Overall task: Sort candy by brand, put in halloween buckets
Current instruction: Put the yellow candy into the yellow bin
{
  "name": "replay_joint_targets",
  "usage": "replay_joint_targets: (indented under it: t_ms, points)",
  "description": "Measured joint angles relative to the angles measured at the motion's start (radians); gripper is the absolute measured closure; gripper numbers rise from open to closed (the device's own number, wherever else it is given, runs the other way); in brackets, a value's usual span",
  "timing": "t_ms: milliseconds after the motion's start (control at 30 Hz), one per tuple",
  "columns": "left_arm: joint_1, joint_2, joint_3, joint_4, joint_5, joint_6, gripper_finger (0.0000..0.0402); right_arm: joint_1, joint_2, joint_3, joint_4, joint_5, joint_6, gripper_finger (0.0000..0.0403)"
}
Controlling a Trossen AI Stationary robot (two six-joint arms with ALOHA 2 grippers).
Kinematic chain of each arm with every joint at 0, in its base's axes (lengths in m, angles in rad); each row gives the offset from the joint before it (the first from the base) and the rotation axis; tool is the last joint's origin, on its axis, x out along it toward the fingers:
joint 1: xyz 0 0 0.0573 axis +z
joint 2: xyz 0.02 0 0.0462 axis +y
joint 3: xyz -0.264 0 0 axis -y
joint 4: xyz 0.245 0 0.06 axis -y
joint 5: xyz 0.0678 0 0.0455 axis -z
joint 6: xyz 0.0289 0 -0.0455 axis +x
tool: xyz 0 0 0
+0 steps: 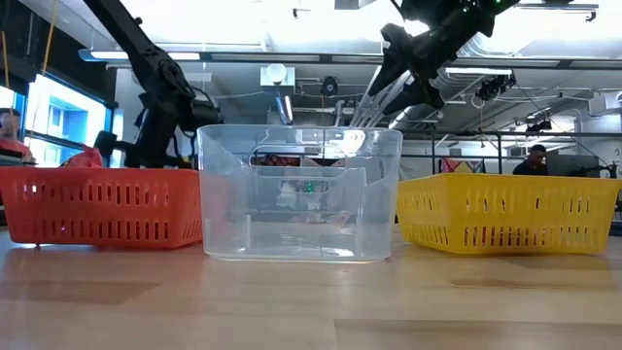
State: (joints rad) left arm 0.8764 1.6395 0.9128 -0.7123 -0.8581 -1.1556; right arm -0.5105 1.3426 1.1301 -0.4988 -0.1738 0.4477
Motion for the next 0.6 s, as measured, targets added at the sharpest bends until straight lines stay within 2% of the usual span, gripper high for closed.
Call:
replay_joint_targets:
  t_ms: [133, 333, 433, 600]
  points:
    - [-0.03, 0.009, -0.037, -0.035, -0.065, -0.188, 0.0401, 0.0, 0.0, 0.0, 0.0, 0.0, -0.001, 0.0167]
    - [-0.031, 0.008, -0.189, 0.062, -0.021, -0.333, 0.0402, -0.002, 0.0, 0.0, 0.0, 0.0, -0.003, 0.0167]
    - [-0.059, -0.012, -0.198, 0.143, -0.041, -0.29, 0.0401, -0.002, 0.0, 0.0, 0.005, 0.001, -0.003, 0.0167]
    - [-0.055, -0.017, -0.197, 0.28, -0.126, -0.055, 0.0401, -0.007, 0.0, 0.0, 0.014, 0.003, 0.001, 0.0167]
